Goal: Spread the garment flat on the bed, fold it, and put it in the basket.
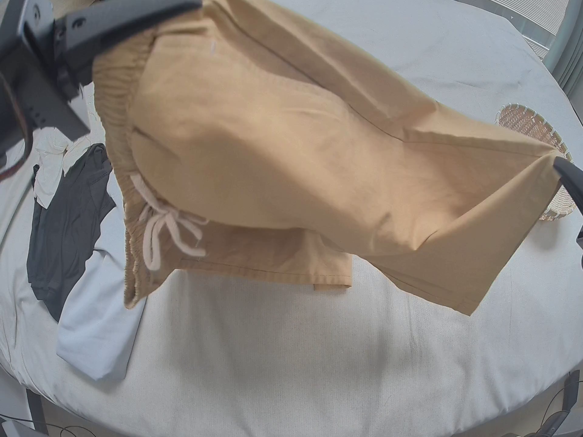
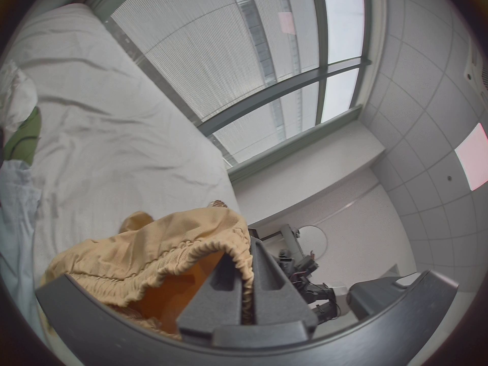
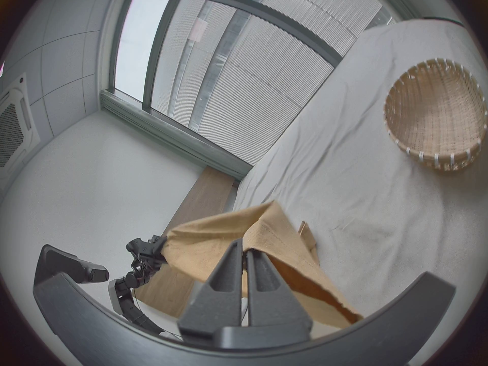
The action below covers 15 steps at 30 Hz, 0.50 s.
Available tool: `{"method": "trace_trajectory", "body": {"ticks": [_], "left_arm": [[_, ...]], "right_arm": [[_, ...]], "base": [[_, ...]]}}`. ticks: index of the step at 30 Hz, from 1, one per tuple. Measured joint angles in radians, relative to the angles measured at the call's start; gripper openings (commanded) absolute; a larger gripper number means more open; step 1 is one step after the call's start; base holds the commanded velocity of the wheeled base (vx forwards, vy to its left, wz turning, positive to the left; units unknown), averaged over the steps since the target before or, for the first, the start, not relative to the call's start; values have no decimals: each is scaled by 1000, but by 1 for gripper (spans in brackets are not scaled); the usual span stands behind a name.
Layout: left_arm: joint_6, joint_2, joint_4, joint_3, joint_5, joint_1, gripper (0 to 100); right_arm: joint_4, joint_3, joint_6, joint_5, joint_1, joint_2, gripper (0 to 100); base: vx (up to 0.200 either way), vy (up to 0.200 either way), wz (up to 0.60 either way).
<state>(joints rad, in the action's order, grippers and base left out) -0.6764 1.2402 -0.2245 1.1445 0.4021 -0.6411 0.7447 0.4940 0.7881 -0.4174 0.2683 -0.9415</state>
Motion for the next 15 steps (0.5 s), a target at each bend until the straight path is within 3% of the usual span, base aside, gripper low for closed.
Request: {"method": "trace_trajectory", "body": {"ticks": [8, 15], "left_arm": [[-28, -29, -53, -210, -28, 74, 0], [-32, -26, -254, -429, -35, 111, 0]], "right_arm": [[0, -84, -99, -3, -66, -81, 0], [33, -177, -141, -22, -78, -188, 0]], "base": [[0, 0, 0], [0, 0, 0]]}}
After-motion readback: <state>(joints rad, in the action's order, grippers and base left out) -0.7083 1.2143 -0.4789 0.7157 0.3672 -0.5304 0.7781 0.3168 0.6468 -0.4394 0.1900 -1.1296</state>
